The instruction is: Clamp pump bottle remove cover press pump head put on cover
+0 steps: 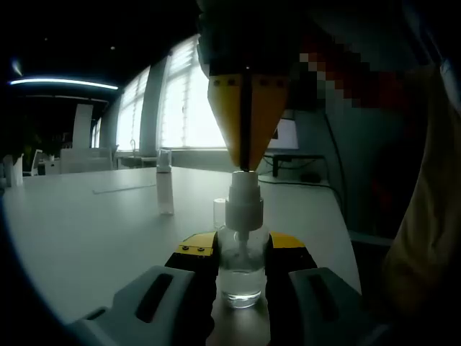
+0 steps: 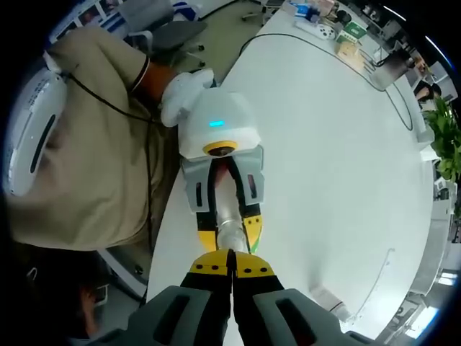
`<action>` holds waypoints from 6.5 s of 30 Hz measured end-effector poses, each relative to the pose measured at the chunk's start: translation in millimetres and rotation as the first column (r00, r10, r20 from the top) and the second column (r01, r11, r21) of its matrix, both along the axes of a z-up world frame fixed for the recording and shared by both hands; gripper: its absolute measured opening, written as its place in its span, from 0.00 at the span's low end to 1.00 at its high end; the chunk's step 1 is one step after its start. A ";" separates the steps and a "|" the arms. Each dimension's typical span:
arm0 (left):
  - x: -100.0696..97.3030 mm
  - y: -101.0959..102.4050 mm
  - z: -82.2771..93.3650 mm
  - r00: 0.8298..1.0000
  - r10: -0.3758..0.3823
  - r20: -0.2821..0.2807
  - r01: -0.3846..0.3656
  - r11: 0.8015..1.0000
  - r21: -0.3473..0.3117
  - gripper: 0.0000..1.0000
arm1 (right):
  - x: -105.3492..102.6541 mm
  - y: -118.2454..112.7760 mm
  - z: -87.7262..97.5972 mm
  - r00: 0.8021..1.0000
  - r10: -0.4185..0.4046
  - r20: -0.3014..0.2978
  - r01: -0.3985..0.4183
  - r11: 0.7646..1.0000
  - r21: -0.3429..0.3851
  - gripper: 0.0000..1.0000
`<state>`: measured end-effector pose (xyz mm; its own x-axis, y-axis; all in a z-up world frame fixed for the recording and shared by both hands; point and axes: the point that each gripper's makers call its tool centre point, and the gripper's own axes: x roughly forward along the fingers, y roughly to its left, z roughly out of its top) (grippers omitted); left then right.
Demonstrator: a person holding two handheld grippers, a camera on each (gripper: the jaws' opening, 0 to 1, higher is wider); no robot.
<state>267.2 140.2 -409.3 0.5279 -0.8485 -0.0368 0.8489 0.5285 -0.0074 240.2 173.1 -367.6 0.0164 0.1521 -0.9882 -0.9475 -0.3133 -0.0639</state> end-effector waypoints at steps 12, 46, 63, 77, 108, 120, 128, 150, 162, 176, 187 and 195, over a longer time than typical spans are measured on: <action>3.3 3.0 -0.9 1.000 0.000 -0.001 0.000 1.000 -0.001 0.16 | -0.6 0.0 0.2 1.000 0.001 0.004 -0.001 1.000 0.014 0.00; 1.4 1.5 -1.2 1.000 0.001 -0.001 -0.001 1.000 0.000 0.16 | -0.6 0.5 7.7 0.998 0.049 0.049 -0.050 0.998 0.025 0.00; -1.7 -1.6 -0.4 1.000 0.001 0.000 -0.001 1.000 0.000 0.16 | -0.8 0.6 7.0 0.997 0.052 0.059 -0.053 0.999 0.015 0.00; 2.6 1.9 -1.1 1.000 0.002 -0.001 -0.002 1.000 0.000 0.16 | -0.6 0.4 0.3 0.999 0.029 0.038 -0.028 1.000 -0.013 0.00; 0.0 -0.1 -0.1 1.000 0.001 -0.003 -0.001 1.000 -0.002 0.16 | -1.0 0.1 8.0 0.999 0.031 0.043 -0.032 0.999 0.033 0.00; -0.4 -0.4 0.4 1.000 0.002 -0.003 -0.002 1.000 -0.002 0.16 | -1.0 0.4 7.6 0.996 0.054 0.071 -0.055 0.998 0.005 0.00; -0.3 -0.2 0.5 1.000 0.002 -0.002 -0.002 1.000 -0.002 0.16 | -0.6 0.4 7.5 0.997 0.044 0.064 -0.045 0.999 0.012 0.00; -1.1 -1.0 0.6 1.000 0.001 -0.003 -0.001 1.000 0.000 0.16 | -1.3 0.6 0.5 0.999 0.007 0.043 -0.008 1.000 0.010 0.00; -0.1 0.4 0.1 1.000 0.000 -0.004 0.000 1.000 -0.003 0.16 | -1.8 0.3 4.7 0.998 0.015 0.068 -0.015 1.000 0.013 0.00; 1.6 0.7 0.0 1.000 -0.003 -0.006 0.003 1.000 -0.004 0.16 | -0.8 0.7 8.0 0.996 0.038 0.085 -0.039 0.999 0.012 0.00; 2.1 1.0 -0.4 1.000 -0.003 -0.005 0.003 1.000 -0.003 0.16 | -0.6 0.4 8.2 0.996 0.038 0.077 -0.040 0.999 0.025 0.00; 1.6 0.9 -0.3 1.000 -0.003 -0.004 0.003 1.000 -0.003 0.16 | -0.3 0.6 8.1 0.997 0.033 0.075 -0.035 0.999 0.025 0.00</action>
<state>268.8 141.0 -409.7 0.5250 -0.8503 -0.0366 0.8506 0.5257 -0.0121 239.9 173.8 -359.5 0.0847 0.1800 -0.9800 -0.9287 -0.3422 -0.1431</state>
